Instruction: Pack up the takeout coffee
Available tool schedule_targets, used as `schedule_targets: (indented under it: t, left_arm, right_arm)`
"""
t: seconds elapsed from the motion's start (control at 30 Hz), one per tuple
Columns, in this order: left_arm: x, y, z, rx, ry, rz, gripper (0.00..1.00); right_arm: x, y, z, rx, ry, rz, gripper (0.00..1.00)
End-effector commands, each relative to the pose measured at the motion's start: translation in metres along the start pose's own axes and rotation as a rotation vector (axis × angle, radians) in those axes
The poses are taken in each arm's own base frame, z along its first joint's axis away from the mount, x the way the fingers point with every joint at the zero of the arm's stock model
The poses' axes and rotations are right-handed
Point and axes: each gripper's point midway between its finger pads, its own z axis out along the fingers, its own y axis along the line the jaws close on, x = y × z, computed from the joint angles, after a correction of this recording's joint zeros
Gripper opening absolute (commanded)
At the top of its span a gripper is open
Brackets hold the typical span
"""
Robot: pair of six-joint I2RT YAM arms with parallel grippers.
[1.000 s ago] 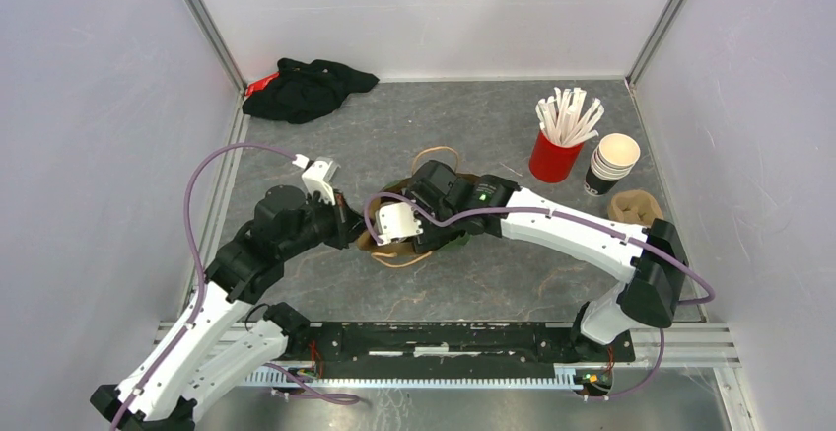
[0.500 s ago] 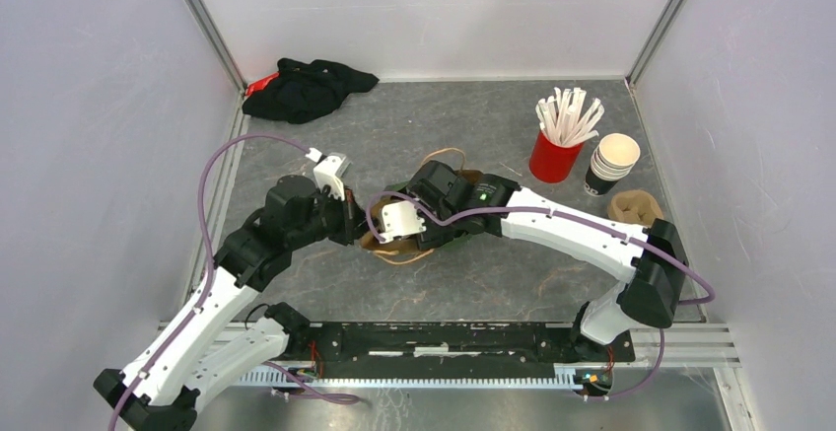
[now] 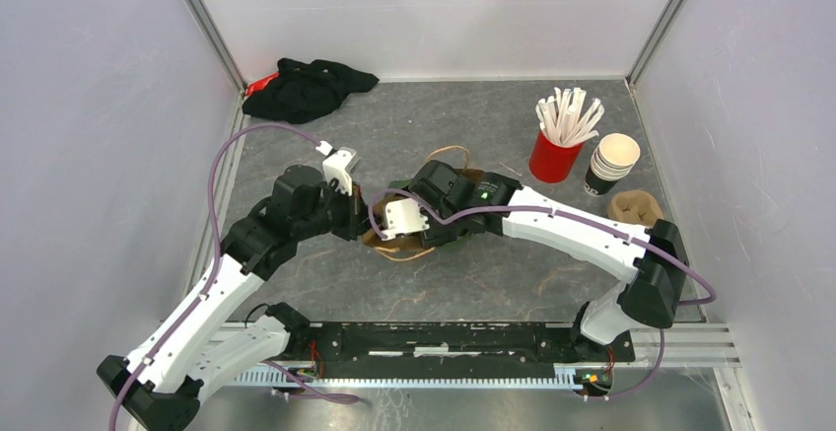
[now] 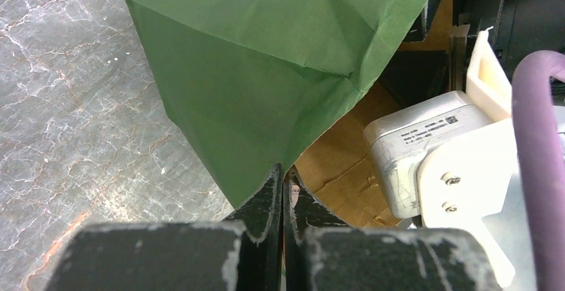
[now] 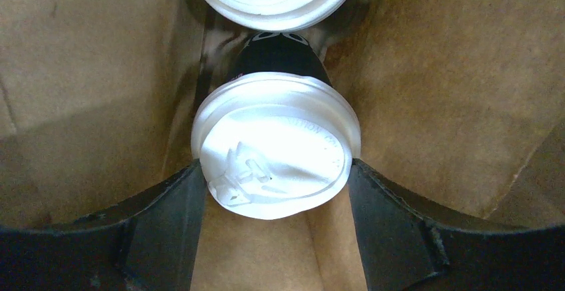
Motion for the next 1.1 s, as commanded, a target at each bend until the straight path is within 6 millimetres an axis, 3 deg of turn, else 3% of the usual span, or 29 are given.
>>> schedule_targets:
  t: [0.0, 0.1, 0.2, 0.47, 0.6, 0.83, 1.07]
  left_arm:
    - [-0.020, -0.009, -0.008, 0.032, -0.038, 0.070, 0.02]
    - [-0.023, -0.008, -0.007, 0.033, -0.051, 0.089, 0.02]
    - [-0.028, -0.005, -0.007, 0.011, -0.071, 0.107, 0.02]
    - [-0.032, 0.012, -0.001, -0.054, -0.160, 0.127, 0.02]
    - [-0.023, 0.016, 0.005, -0.046, -0.177, 0.116, 0.02]
    - [-0.013, 0.028, 0.011, -0.066, -0.226, 0.141, 0.02]
    - [-0.018, 0.025, 0.009, -0.060, -0.243, 0.153, 0.02]
  right_arm:
    - [-0.015, -0.026, -0.023, 0.073, -0.066, 0.078, 0.43]
    - [-0.034, -0.027, -0.020, 0.055, -0.100, 0.112, 0.43]
    - [-0.037, -0.028, -0.018, 0.077, -0.074, 0.119, 0.43]
    - [-0.002, -0.016, -0.021, 0.093, 0.055, 0.109, 0.43]
    - [0.000, -0.010, -0.019, 0.089, 0.051, 0.110, 0.43]
    - [0.005, -0.012, -0.014, 0.116, 0.038, 0.141, 0.43]
    - [0.013, -0.035, -0.019, 0.193, 0.048, 0.158, 0.43]
